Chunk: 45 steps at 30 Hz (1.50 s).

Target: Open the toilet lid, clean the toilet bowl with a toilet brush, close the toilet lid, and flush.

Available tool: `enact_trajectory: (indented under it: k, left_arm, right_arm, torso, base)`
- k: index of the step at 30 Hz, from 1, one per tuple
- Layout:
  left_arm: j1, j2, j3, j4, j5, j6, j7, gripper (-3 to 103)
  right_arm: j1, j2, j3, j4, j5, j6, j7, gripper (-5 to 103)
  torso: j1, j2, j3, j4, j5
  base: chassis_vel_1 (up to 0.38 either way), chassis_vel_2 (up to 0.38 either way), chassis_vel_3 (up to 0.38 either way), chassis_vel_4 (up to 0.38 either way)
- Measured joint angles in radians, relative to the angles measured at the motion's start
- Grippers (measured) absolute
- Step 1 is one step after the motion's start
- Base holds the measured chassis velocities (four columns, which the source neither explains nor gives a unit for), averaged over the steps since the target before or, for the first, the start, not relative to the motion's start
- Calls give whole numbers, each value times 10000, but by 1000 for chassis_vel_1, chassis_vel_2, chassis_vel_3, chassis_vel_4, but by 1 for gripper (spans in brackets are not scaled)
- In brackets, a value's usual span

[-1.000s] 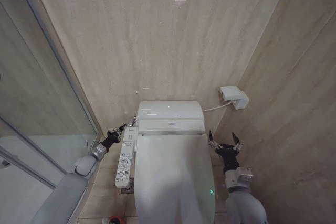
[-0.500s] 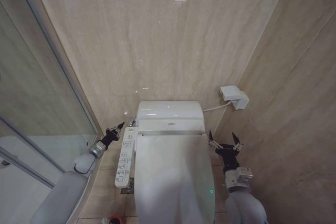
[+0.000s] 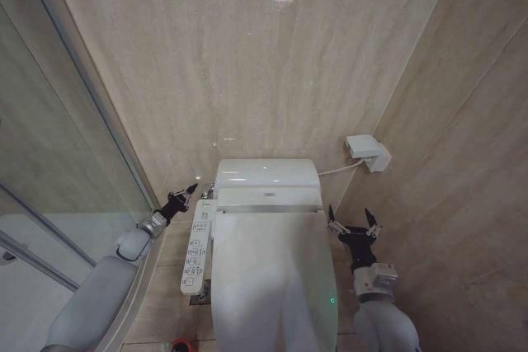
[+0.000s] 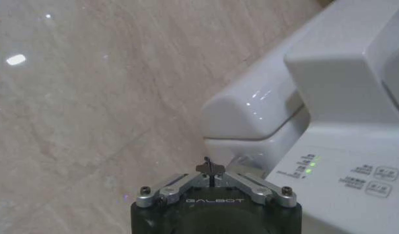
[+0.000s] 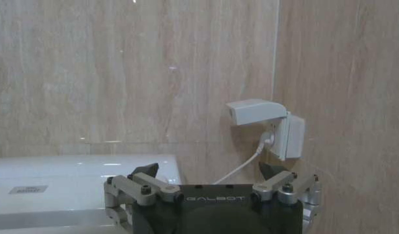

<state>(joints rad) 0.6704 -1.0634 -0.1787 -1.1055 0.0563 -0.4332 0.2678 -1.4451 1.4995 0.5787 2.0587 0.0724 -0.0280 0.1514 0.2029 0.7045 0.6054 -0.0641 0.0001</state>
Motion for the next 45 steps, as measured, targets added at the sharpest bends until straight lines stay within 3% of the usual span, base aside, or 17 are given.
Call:
enact_trajectory:
  k: [13, 45]
  left_arm:
    - [-59, -57, 502, 524, 0, -143, 48, 0]
    - [-458, -316, 655, 1268, 19, -343, 77, 0]
  right_arm:
    - [1, 1, 0, 0, 0, 0, 0, 100]
    - [0, 0, 0, 0, 0, 0, 0, 100]
  torso:
    - [0, 0, -1, 5, 2]
    - [-1, 0, 0, 0, 0]
  base:
    - [0, 0, 0, 0]
    - [0, 0, 0, 0]
